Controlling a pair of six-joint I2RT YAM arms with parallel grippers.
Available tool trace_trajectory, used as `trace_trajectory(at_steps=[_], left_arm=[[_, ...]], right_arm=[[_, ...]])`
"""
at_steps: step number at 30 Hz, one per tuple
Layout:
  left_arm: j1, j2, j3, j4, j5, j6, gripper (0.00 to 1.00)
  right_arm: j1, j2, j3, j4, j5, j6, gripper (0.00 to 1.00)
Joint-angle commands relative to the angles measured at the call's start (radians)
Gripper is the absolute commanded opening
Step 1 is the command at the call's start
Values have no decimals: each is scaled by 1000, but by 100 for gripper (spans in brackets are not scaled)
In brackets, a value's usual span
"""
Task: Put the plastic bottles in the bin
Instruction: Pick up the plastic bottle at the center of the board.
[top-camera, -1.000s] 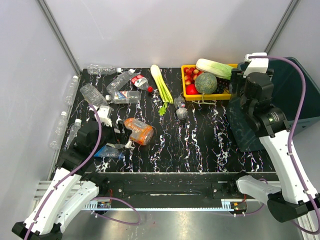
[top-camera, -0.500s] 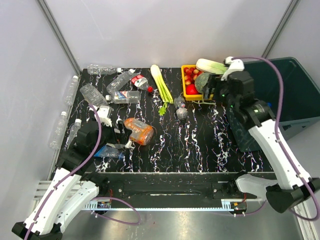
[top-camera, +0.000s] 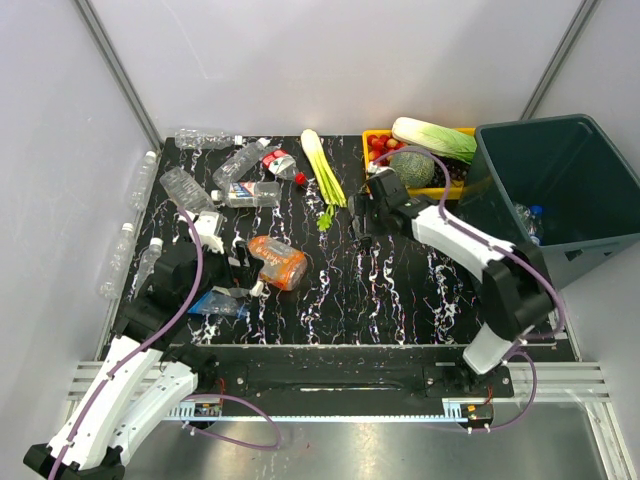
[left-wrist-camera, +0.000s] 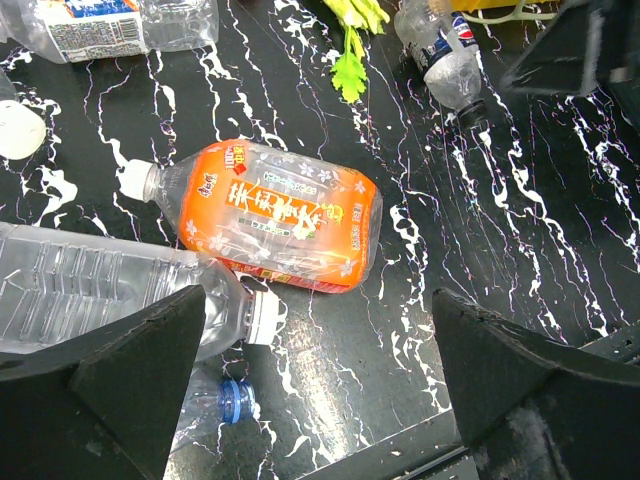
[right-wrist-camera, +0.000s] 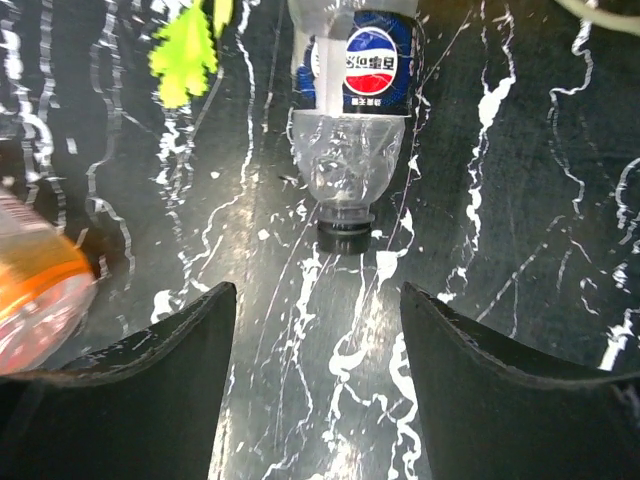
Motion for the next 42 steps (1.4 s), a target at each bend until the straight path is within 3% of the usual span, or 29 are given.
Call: trace_trajectory(at_steps=[1,13,24,32,42], left_arm=[[-4,-3,1,32,3,-2,99],[-4,-14,-2,35,12,0,99],[-6,-8,-2,29,-2,-2,99],[-6,-8,-2,29,-2,-4,99],[-7,-6,-2,30,-5,-2,99]], right_arm=[[5,96,19,96,39,9,72],[5,286,79,105,69,0,71],[5,312,67,128,79,-18,49],[8,193,21,124,42,-8,35],[11,-41,9,105,-67,18,31]])
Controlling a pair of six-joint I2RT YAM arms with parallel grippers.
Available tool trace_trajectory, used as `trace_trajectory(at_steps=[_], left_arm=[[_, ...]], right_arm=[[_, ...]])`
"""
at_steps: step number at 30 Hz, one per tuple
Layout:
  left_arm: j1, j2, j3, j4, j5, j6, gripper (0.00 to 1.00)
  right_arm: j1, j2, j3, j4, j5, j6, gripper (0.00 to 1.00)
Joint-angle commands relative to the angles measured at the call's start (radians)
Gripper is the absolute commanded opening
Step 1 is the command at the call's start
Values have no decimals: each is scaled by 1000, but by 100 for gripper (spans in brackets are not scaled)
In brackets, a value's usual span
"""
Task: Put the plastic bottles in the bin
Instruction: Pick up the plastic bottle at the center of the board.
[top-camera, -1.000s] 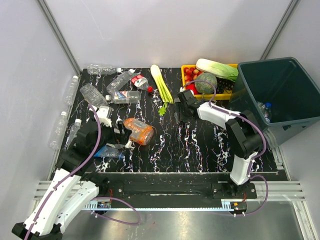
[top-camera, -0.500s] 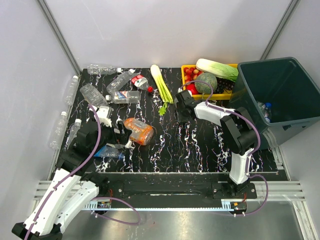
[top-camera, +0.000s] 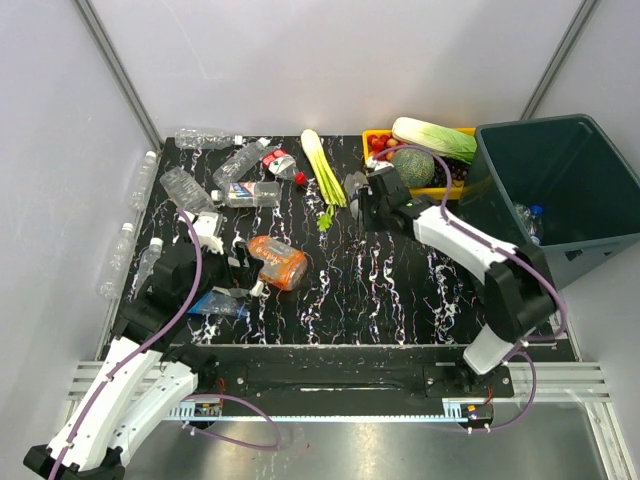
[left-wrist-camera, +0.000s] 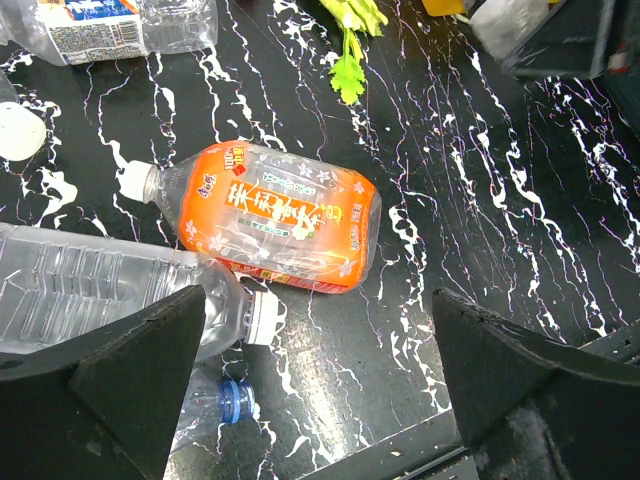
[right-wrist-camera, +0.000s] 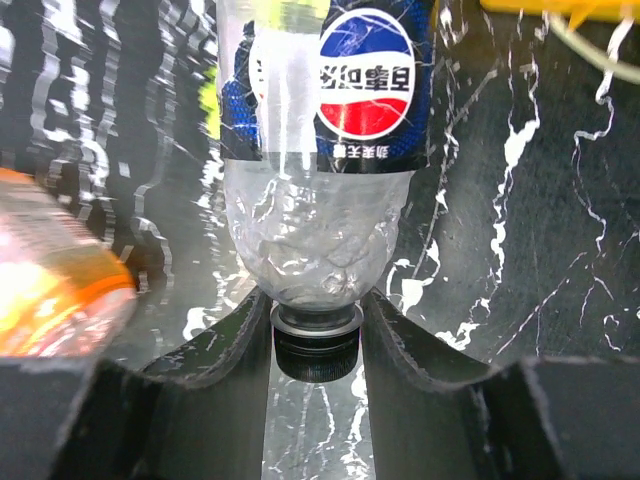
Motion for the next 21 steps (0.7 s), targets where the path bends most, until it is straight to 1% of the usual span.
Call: trace_trajectory(at_steps=[1,6,10,16,21], left_arm=[[-4,1,2,29,-3,-2,99],[-4,3,-1,29,-5,-4,99],[-4,1,2,30,-3,-4,99],[-5,1,0,29,-6,-4,99],[-4,-2,0,29,-9,-5,99]], right_arm=[[8,-136,23,13,-49,22,31],[9,-228,92,-25,-39,22,30],[9,-316,152,-44,23,-11,29],[9,-422,267,-48,210,-99,28],[8,-482,326,-51,435,-192,28]])
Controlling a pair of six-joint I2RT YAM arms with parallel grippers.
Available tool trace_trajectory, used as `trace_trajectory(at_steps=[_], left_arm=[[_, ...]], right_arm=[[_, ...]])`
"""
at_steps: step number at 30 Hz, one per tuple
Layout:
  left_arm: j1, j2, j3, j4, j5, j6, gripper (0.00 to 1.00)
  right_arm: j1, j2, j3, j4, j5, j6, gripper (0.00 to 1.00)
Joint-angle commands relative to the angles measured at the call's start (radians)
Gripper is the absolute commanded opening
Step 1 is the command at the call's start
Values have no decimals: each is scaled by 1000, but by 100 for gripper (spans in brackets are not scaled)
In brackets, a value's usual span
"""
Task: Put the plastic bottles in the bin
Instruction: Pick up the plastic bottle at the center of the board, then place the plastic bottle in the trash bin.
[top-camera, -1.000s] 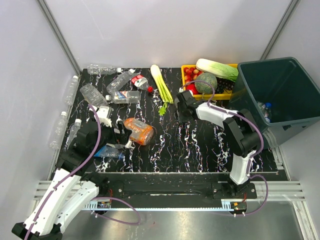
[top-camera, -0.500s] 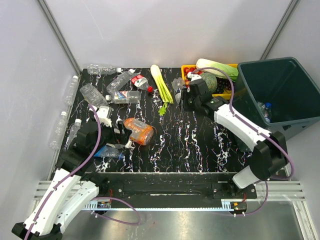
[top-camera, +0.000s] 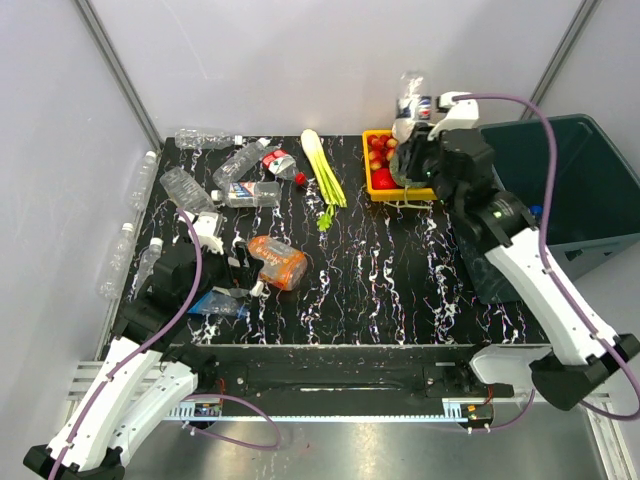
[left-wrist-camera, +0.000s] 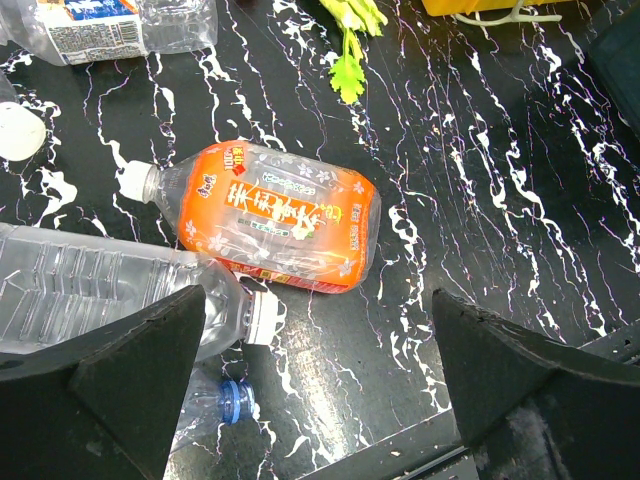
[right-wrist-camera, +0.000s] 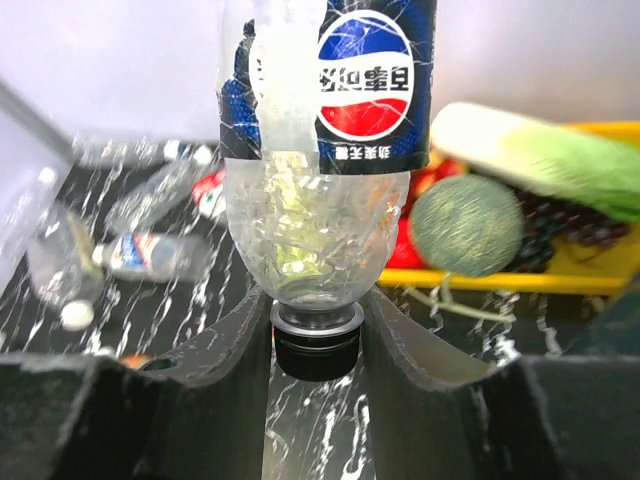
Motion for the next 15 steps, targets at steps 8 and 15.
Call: trace_trajectory(at_steps=[8,15], left_arm=[[-2,3,2,29,-6,-4,99],[-4,4,1,29,-6,-5,99]], right_arm=[[-81,-90,99,15,493,-225,28],[-228,-130,58,-21,585,-237,29]])
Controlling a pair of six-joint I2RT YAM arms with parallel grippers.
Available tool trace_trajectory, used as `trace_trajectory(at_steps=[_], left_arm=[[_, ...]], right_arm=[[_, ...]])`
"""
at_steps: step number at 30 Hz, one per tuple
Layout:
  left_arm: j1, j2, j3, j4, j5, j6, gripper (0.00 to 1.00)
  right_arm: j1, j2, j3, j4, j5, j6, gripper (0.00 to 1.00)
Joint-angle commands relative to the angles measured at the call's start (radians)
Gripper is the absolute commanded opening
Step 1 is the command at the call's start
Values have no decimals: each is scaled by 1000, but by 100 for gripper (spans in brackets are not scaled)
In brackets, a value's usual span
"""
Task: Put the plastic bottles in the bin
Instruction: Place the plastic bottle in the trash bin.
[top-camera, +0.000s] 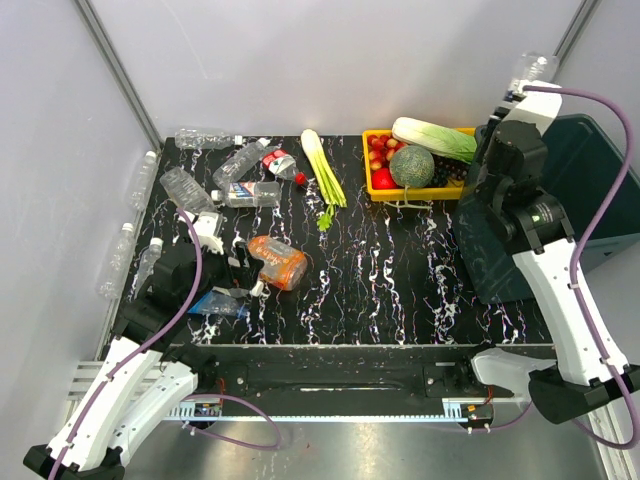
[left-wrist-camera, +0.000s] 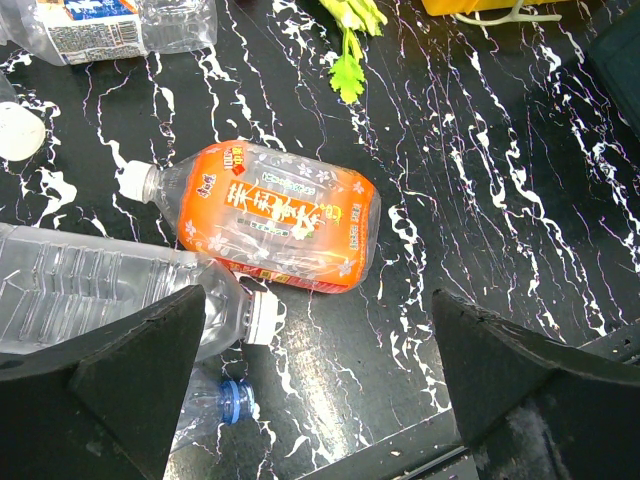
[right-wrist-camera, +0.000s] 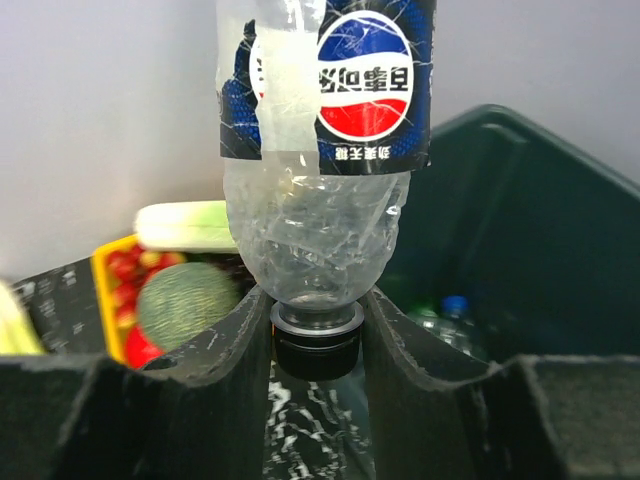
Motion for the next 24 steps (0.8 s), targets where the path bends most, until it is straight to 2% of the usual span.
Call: trace_trajectory(at_steps=[1,12,20,24], left_arm=[[-3,7,1,27,-4,-5,99],[-3,3,1,29,-15,-5,99],[-3,-5,2,26,-20,-5,99],[-3,1,4,24,-15,-5,99]], right_arm=[[-61,-48,-18,-11,132,-32,29],[-122,-77,-155,-73,149,54,32],[-122,-109,-219,-56,172,49,46],[-122,-141,-204,-73,74,63,54]])
